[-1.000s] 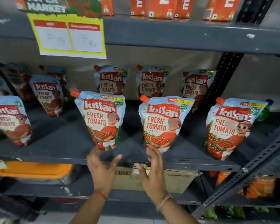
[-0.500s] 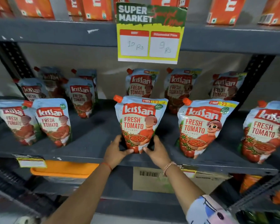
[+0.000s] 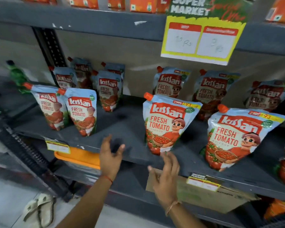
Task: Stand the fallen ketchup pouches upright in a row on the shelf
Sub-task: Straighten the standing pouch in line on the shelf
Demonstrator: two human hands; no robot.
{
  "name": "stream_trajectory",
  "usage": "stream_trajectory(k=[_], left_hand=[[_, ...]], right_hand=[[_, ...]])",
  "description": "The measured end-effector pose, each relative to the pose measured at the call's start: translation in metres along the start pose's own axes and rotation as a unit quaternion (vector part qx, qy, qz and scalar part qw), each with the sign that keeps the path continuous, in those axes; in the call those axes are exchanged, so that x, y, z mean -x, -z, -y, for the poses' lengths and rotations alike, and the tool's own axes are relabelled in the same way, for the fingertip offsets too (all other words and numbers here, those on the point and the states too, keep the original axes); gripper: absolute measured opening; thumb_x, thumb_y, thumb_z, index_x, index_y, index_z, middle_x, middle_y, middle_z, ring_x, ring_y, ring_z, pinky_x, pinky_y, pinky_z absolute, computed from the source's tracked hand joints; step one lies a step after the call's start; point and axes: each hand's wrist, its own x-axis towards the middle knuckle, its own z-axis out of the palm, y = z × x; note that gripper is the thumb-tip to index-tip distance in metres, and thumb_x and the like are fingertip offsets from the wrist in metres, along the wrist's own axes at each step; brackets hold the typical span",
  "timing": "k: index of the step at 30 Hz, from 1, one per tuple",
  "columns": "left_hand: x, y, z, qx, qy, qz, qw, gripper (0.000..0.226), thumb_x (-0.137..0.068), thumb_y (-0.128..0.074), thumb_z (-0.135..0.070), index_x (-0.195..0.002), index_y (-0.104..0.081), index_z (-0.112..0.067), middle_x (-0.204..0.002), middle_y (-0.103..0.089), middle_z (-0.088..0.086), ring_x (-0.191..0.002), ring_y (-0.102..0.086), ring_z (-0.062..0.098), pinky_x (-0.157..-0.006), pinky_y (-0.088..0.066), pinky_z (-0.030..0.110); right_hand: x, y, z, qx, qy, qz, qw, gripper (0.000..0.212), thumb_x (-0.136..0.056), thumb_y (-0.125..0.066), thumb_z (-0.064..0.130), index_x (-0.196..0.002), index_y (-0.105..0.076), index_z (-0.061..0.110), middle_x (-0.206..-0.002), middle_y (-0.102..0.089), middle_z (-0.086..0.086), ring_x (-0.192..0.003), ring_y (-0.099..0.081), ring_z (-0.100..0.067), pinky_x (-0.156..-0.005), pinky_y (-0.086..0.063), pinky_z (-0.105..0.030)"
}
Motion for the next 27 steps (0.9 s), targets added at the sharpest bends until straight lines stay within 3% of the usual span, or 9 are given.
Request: stream_trajectory(k=[2, 4, 7, 10, 12, 17, 22, 25, 27], left_hand=[[-0.017, 0.03, 0.01, 0.004, -0.002, -0.076, 0.997, 0.058, -0.08, -0.066, -0.019, -0.131, -0.041, -0.005, -0.134, -0.049, 0.021, -0.124, -0.046, 0.034, -0.099, -0.043, 0.045], [-0.043, 0.061, 0.012, 0.003, 0.024, -0.1, 0.995, 0.059, -0.081, -0.065, -0.019, -0.132, -0.039, -0.005, -0.137, -0.048, 0.02, -0.125, -0.044, 0.037, -0.101, -0.04, 0.05], [-0.084, 0.096, 0.02, -0.007, 0.068, -0.021, 0.997, 0.071, -0.081, -0.065, -0.016, -0.14, -0.027, -0.01, -0.147, -0.037, 0.013, -0.133, -0.036, 0.032, -0.106, -0.036, 0.05], [-0.128, 0.113, 0.04, -0.009, 0.05, 0.073, 0.996, 0.079, -0.074, -0.072, -0.014, -0.139, -0.027, -0.015, -0.146, -0.038, 0.008, -0.134, -0.036, 0.026, -0.108, -0.035, 0.051], [-0.142, 0.113, 0.041, -0.012, 0.059, 0.111, 0.992, 0.076, -0.073, -0.071, -0.005, -0.137, -0.03, -0.011, -0.142, -0.042, 0.01, -0.131, -0.039, 0.028, -0.106, -0.036, 0.046], [-0.141, 0.102, 0.04, -0.021, 0.029, 0.171, 0.985, 0.073, -0.078, -0.067, -0.008, -0.138, -0.026, -0.012, -0.143, -0.041, 0.012, -0.131, -0.039, 0.028, -0.106, -0.036, 0.043], [-0.138, 0.092, 0.043, -0.137, 0.002, 0.181, 0.974, 0.071, -0.079, -0.066, -0.03, -0.138, -0.027, -0.022, -0.142, -0.046, 0.008, -0.132, -0.039, 0.03, -0.113, -0.019, 0.057], [-0.138, 0.093, 0.039, -0.128, -0.002, 0.195, 0.972, 0.071, -0.081, -0.065, -0.025, -0.14, -0.025, -0.021, -0.146, -0.041, 0.006, -0.134, -0.036, 0.028, -0.115, -0.016, 0.054], [-0.132, 0.097, 0.037, -0.071, 0.0, 0.181, 0.981, 0.066, -0.083, -0.063, -0.016, -0.139, -0.029, -0.016, -0.145, -0.041, 0.008, -0.133, -0.037, 0.027, -0.113, -0.026, 0.047]], right_hand=[[-0.001, -0.019, 0.021, -0.043, 0.065, 0.052, 0.996, 0.051, -0.085, -0.042, 0.053, -0.124, -0.036, 0.021, -0.134, -0.028, 0.001, -0.126, -0.029, -0.011, -0.108, -0.026, -0.023], [-0.021, -0.044, 0.048, -0.1, 0.066, 0.114, 0.986, 0.053, -0.084, -0.048, 0.051, -0.125, -0.035, 0.02, -0.134, -0.03, 0.004, -0.125, -0.033, -0.01, -0.107, -0.031, -0.023], [-0.063, -0.085, 0.088, -0.182, -0.015, 0.22, 0.958, 0.064, -0.08, -0.066, 0.031, -0.132, -0.032, 0.014, -0.133, -0.034, 0.001, -0.119, -0.042, -0.013, -0.102, -0.041, -0.034], [-0.1, -0.134, 0.12, -0.223, -0.072, 0.323, 0.917, 0.078, -0.075, -0.071, 0.015, -0.137, -0.023, 0.012, -0.131, -0.033, 0.006, -0.123, -0.038, -0.015, -0.105, -0.038, -0.038], [-0.114, -0.157, 0.132, -0.25, -0.106, 0.349, 0.897, 0.074, -0.074, -0.072, 0.012, -0.132, -0.026, 0.009, -0.134, -0.041, -0.003, -0.12, -0.042, -0.018, -0.102, -0.041, -0.041], [-0.113, -0.175, 0.14, -0.24, -0.152, 0.277, 0.918, 0.043, -0.082, -0.06, 0.01, -0.121, -0.04, 0.009, -0.125, -0.056, -0.014, -0.114, -0.052, -0.029, -0.091, -0.045, -0.039], [-0.102, -0.166, 0.137, -0.236, -0.154, 0.224, 0.933, 0.034, -0.086, -0.052, 0.006, -0.118, -0.04, 0.011, -0.118, -0.059, -0.01, -0.096, -0.051, -0.016, -0.078, -0.04, -0.028], [-0.099, -0.167, 0.138, -0.241, -0.162, 0.211, 0.933, 0.032, -0.084, -0.054, 0.005, -0.113, -0.041, 0.01, -0.114, -0.056, -0.01, -0.106, -0.053, -0.023, -0.078, -0.037, -0.022], [-0.085, -0.169, 0.137, -0.196, -0.143, 0.108, 0.964, 0.041, -0.08, -0.061, 0.009, -0.117, -0.042, 0.007, -0.119, -0.049, -0.012, -0.116, -0.045, -0.027, -0.085, -0.034, -0.019]])
